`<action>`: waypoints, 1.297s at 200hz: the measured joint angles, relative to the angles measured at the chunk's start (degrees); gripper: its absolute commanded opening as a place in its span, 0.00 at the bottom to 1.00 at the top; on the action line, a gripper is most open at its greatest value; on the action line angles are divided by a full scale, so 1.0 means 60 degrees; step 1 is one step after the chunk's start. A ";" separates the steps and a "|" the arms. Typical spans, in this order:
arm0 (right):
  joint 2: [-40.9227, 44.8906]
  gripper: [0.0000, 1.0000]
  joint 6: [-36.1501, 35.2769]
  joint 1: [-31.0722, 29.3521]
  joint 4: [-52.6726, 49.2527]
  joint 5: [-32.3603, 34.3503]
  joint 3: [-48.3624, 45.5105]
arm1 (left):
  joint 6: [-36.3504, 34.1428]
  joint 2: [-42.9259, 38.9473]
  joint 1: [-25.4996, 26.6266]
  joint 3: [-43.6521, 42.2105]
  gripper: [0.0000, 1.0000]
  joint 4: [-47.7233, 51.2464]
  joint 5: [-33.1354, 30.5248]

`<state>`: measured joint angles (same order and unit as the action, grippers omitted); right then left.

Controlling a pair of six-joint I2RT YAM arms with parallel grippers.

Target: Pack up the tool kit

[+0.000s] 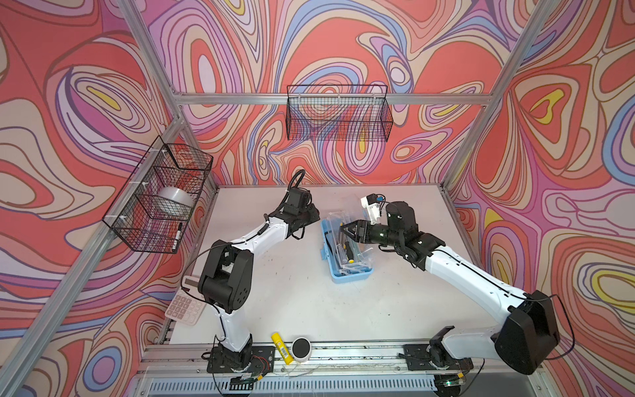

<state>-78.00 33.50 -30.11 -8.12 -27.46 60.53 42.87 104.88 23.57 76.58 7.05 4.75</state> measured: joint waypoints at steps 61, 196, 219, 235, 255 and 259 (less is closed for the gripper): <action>-0.0492 0.49 -0.0219 -0.0022 0.0051 -0.0339 0.1290 | -0.0361 -0.0160 -0.0189 -0.1133 0.68 -0.0565 0.0178; -0.1177 0.46 -0.1005 -0.0310 -0.1002 0.1086 0.1304 | -0.1035 -0.3395 -0.1545 -0.3858 1.00 -0.1009 0.0565; -0.1060 0.46 -0.0998 -0.0310 -0.0849 0.1195 0.0973 | -0.1188 -0.3490 -0.1861 -0.3869 1.00 -0.0816 0.0637; -0.0933 0.46 -0.0998 -0.0310 -0.0816 0.1326 0.0623 | -0.1497 -0.3810 -0.1490 -0.3869 1.00 -0.0583 0.0517; -0.0772 0.46 -0.1009 -0.0310 -0.0714 0.1559 0.0149 | -0.1894 -0.4244 -0.0947 -0.4007 1.00 -0.0663 0.0302; -0.0754 0.46 -0.1024 -0.0310 -0.0707 0.1628 0.0055 | -0.1945 -0.4328 -0.0831 -0.4076 1.00 -0.0718 0.0237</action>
<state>-82.52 27.35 -31.97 -12.36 -17.69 60.86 31.20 78.91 18.59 52.12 2.74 6.17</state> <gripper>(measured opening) 0.456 0.999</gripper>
